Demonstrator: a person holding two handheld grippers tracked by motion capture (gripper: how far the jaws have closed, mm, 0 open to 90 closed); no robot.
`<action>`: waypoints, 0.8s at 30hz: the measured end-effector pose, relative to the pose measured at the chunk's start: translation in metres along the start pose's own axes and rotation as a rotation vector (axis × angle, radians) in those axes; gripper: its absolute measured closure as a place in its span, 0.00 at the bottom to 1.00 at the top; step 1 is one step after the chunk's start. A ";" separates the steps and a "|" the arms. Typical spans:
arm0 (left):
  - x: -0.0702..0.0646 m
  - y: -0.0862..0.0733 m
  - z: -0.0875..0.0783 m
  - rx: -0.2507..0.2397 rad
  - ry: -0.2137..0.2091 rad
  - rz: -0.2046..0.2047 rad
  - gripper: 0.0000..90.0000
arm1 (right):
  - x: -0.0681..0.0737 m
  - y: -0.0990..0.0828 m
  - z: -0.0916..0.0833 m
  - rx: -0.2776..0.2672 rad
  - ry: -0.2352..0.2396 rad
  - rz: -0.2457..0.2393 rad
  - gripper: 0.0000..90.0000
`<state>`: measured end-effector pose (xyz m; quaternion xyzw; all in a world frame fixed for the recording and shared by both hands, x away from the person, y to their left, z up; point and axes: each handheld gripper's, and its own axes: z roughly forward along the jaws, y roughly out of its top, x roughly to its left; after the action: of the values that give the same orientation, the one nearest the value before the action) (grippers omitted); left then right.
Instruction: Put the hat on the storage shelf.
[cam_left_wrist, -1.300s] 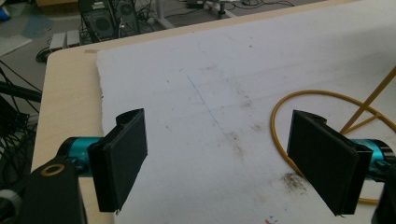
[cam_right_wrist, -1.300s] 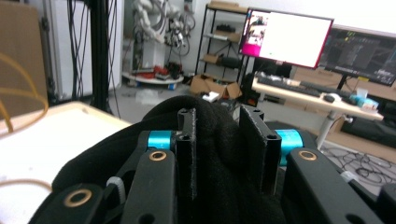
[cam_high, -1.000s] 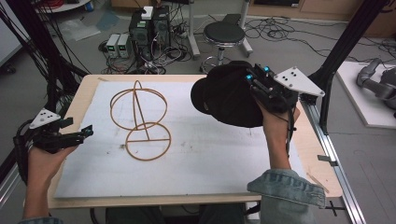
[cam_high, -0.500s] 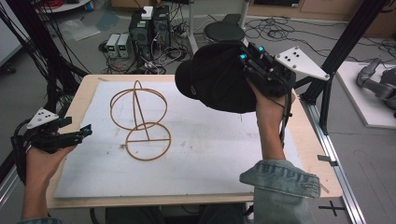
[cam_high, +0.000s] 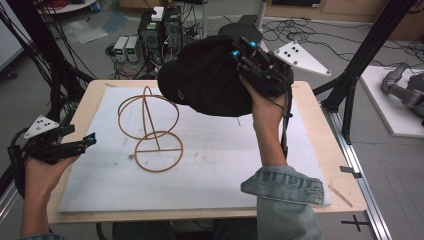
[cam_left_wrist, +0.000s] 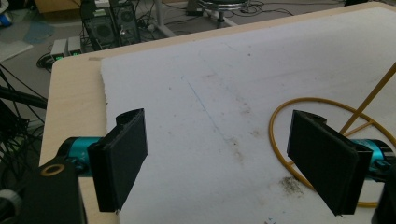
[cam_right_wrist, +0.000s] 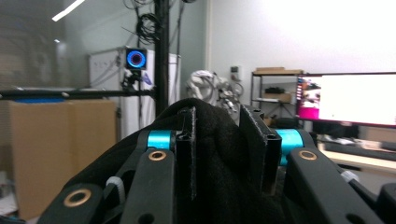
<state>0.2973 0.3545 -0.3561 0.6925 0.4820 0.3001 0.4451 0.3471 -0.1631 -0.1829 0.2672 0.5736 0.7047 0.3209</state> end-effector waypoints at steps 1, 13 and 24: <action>0.000 0.000 0.000 -0.002 0.001 -0.002 0.23 | 0.002 -0.001 0.003 -0.003 0.011 0.008 0.77; 0.002 0.000 -0.004 -0.007 0.004 -0.004 0.23 | 0.031 -0.019 0.037 -0.011 0.141 0.104 0.76; 0.006 0.000 -0.009 -0.016 0.008 -0.011 0.23 | 0.056 -0.037 0.062 0.034 0.210 0.120 0.76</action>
<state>0.2914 0.3631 -0.3524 0.6850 0.4851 0.3043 0.4503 0.3627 -0.0758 -0.2067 0.2309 0.5989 0.7370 0.2117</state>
